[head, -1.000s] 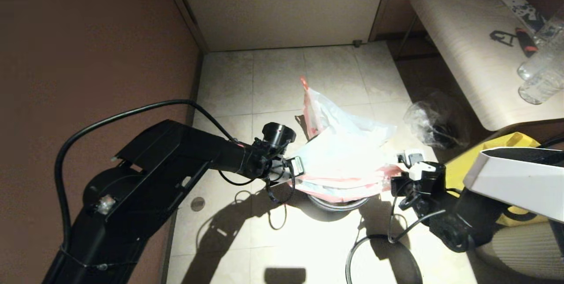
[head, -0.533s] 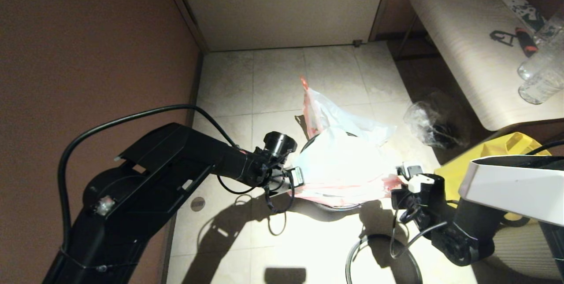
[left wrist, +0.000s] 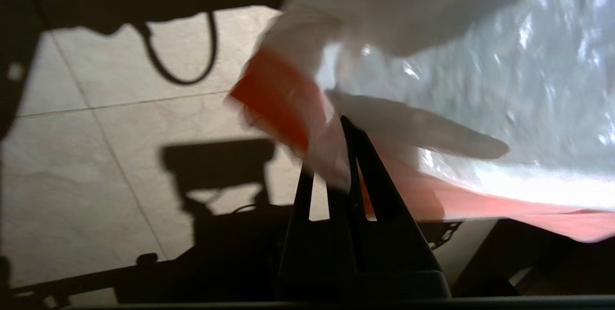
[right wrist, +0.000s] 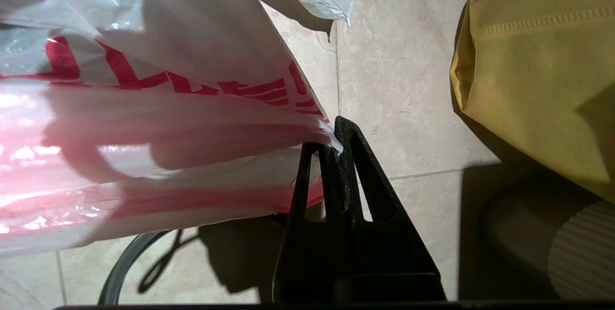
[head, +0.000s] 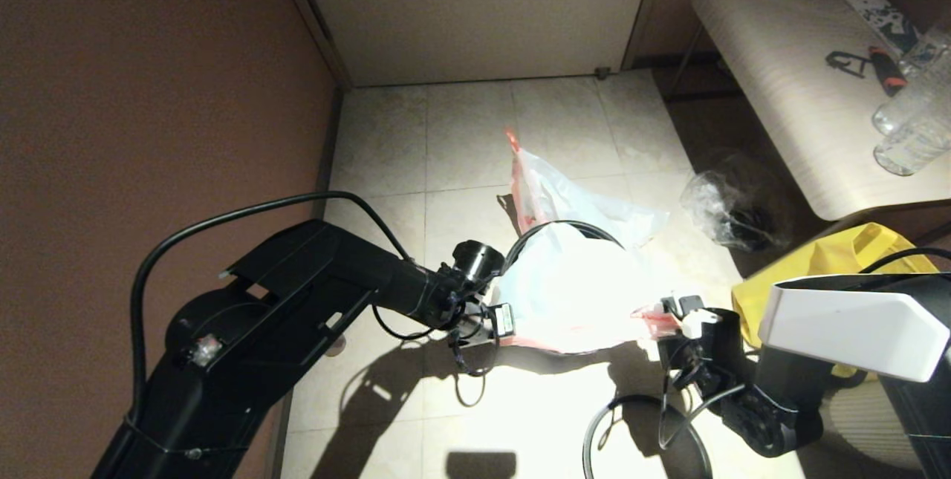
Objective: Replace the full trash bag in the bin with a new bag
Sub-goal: Put the new garbage bag on the trash can
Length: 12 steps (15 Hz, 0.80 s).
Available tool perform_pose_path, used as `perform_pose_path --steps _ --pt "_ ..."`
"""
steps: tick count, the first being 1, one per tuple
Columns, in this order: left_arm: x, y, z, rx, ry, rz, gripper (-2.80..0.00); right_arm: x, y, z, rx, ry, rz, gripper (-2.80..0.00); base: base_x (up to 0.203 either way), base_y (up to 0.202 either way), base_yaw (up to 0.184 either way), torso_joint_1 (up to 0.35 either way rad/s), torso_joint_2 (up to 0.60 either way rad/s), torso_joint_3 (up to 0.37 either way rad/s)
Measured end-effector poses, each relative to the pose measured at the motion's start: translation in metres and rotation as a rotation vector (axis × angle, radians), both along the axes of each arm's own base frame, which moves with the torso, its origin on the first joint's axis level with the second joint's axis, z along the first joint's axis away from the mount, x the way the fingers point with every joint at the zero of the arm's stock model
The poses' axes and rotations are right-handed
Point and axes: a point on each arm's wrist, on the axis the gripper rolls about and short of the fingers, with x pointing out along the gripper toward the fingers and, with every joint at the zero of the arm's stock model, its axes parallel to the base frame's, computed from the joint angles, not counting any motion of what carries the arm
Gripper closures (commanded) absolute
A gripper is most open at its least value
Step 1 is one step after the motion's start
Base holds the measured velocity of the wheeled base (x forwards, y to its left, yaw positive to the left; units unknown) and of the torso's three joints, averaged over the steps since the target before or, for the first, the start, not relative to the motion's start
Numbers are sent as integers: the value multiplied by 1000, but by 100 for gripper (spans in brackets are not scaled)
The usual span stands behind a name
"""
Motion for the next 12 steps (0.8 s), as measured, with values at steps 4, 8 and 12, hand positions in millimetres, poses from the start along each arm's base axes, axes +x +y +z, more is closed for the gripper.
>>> perform_pose_path --steps 4,8,12 --pt "20 6 8 10 -103 143 0 17 -3 6 -38 -57 -51 0 0 0 0 0 0 0" --pt "22 -2 25 -97 -206 181 0 22 2 27 -25 -122 -66 0 0 0 0 0 0 0" --pt "16 -1 39 -175 -208 156 0 19 8 46 -6 -166 -49 0 0 0 0 0 0 0"
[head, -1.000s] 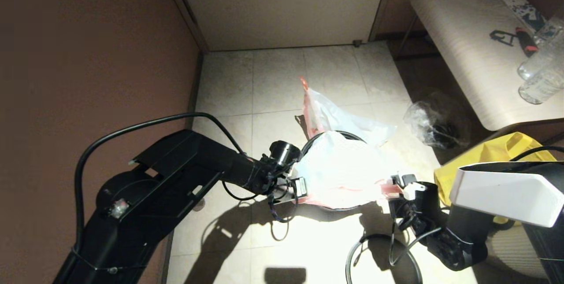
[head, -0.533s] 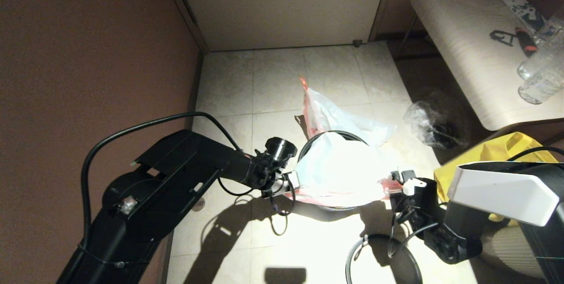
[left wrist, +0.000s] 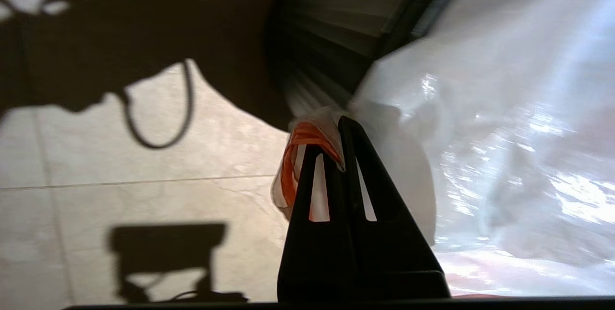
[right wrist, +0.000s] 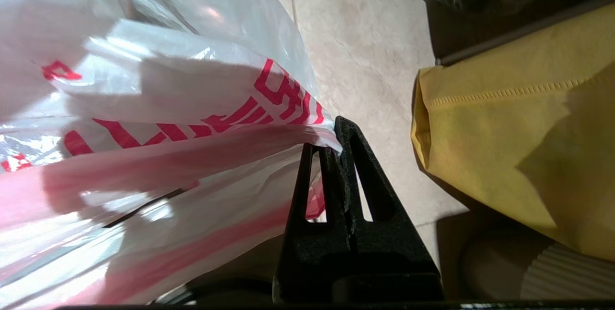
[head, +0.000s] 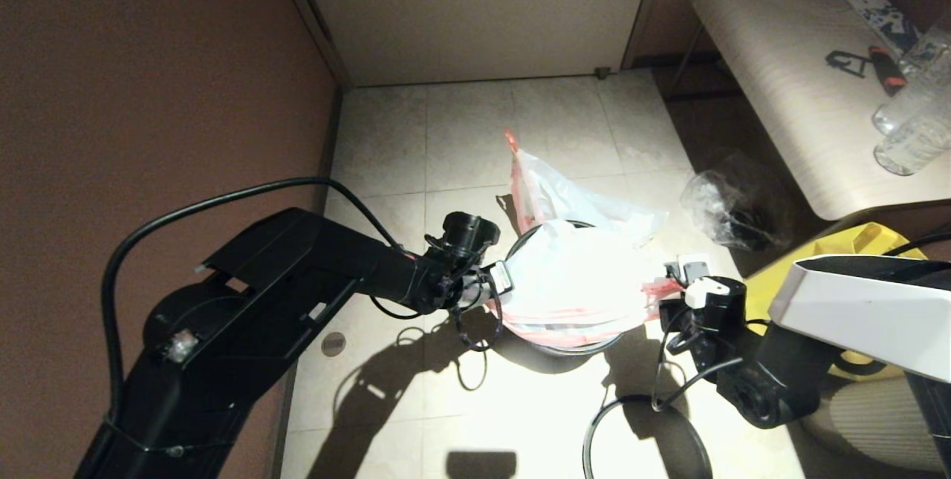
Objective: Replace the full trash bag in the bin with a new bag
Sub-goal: Put the new garbage bag on the trash can
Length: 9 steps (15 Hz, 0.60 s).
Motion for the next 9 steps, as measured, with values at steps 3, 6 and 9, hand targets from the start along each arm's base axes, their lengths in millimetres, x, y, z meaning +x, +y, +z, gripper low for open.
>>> perform_pose_path --steps 3,6,9 --pt "-4 8 16 -96 -24 -46 0 -1 3 16 19 -43 8 0 0 0 0 0 0 0" --pt "-5 15 30 -129 -36 -38 0 0 5 35 46 -101 16 0 0 0 0 0 0 0" --pt "-5 20 39 -156 -43 -26 0 4 5 47 56 -138 13 0 0 0 0 0 0 0"
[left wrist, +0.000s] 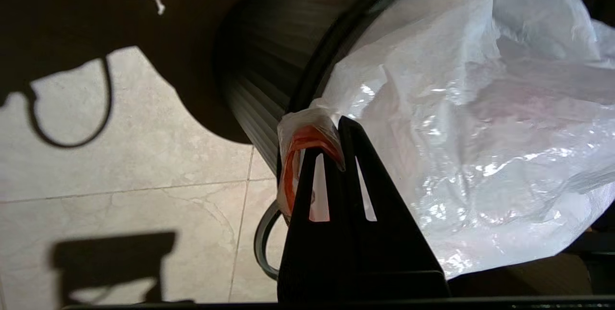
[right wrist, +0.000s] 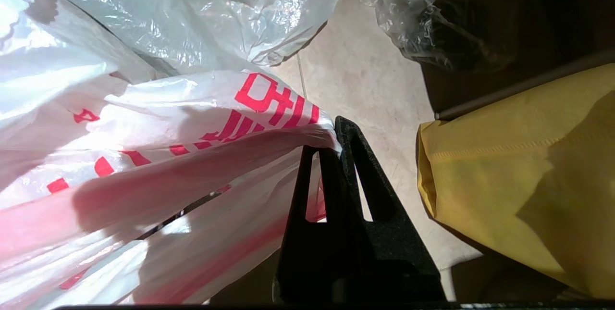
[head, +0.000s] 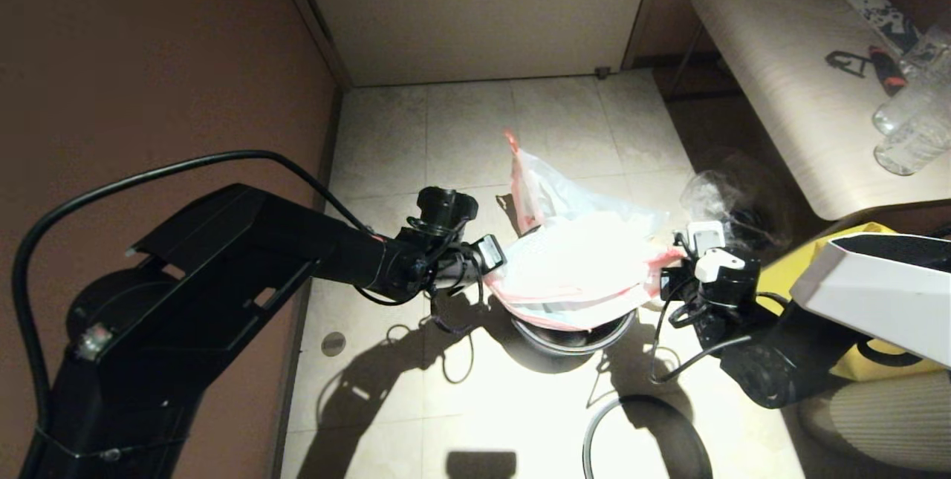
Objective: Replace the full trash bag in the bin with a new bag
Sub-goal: Put the new garbage bag on the trash can
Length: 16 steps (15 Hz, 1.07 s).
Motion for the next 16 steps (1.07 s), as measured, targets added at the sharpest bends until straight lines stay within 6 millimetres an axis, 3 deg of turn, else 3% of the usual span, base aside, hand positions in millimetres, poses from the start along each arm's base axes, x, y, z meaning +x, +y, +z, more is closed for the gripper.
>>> perform_pose_path --steps 5,6,10,12,16 --pt "0 0 3 -4 -3 -4 0 3 1 5 3 -11 0 0 0 0 0 0 0 0" --pt "-1 1 5 -6 -7 -4 -280 3 1 5 3 -9 0 0 0 0 0 0 0 0" --pt "-13 3 22 -11 -17 -11 -280 2 4 7 -1 2 5 0 0 0 0 0 0 0" --pt "-34 3 28 10 20 -32 -280 0 6 8 -4 17 11 0 0 0 0 0 0 0" --pt "-85 24 43 35 79 -51 -280 -6 18 9 -1 32 42 0 0 0 0 0 0 0"
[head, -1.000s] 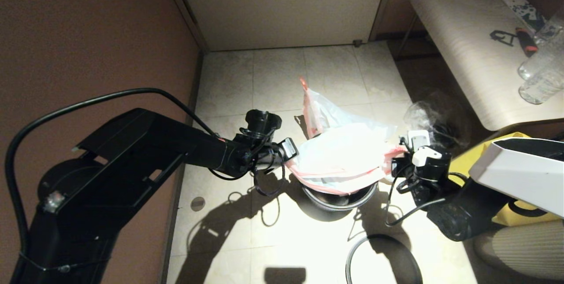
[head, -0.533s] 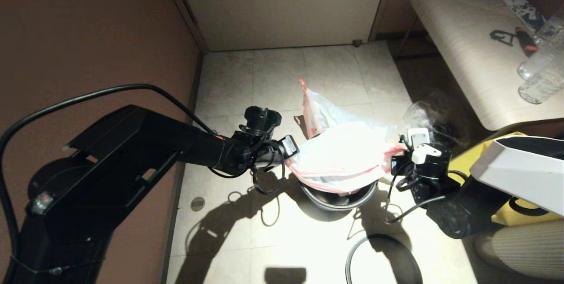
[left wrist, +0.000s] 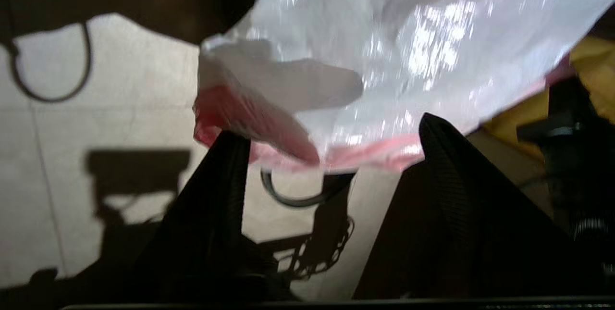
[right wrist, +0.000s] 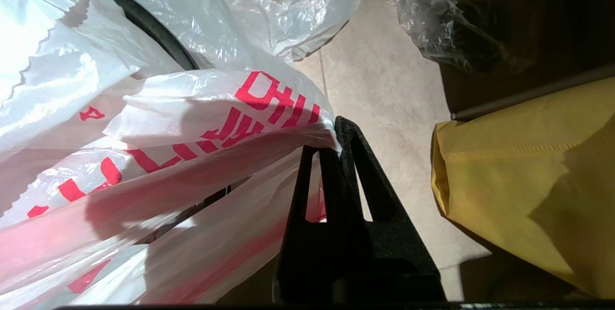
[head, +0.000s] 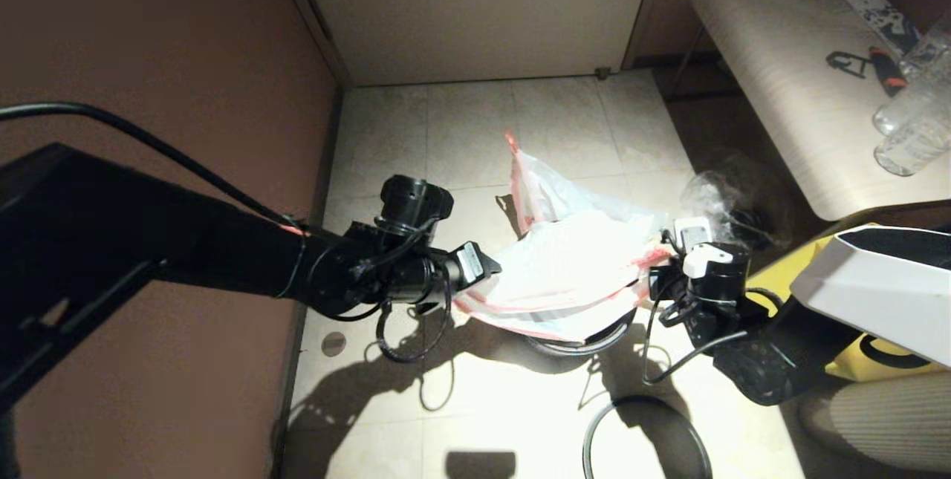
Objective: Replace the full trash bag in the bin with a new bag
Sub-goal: Put the new garbage bag on the trash can
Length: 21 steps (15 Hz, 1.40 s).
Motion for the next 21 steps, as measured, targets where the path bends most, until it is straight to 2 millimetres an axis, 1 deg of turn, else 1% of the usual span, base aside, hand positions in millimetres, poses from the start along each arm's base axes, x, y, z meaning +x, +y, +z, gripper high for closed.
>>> perform_pose_path --steps 2,4,6,7,8,10,14,17,19,21 --pt "-33 6 2 1 39 -20 -280 -1 3 -1 22 19 2 0 0 0 0 0 0 0" --pt "-55 6 1 -4 58 -40 -280 -1 3 -1 45 23 -1 0 0 0 0 0 0 0" --pt "-68 1 -2 -16 42 -72 -280 -1 3 -1 50 25 -2 0 0 0 0 0 0 0" --pt "-74 -6 -6 -16 37 -97 -280 -1 3 0 51 23 -1 0 0 0 0 0 0 0" --pt "-76 -12 -13 -9 37 -109 -280 -1 3 0 51 22 -1 0 0 0 0 0 0 0" --pt "-70 -20 -31 11 59 -94 -280 -1 3 2 53 19 0 0 0 0 0 0 0 0" --pt "-42 -24 -68 6 109 -10 -280 -1 5 7 92 10 -3 0 0 0 0 0 0 0" --pt "-34 -29 -83 11 140 6 -280 -5 11 12 131 31 4 0 0 0 0 0 0 0" --pt "-26 -37 -87 9 138 6 -280 -6 14 16 138 21 14 0 0 0 0 0 0 0" --pt "-21 -49 -85 9 135 -11 -280 -7 15 19 141 16 18 0 0 0 0 0 0 0"
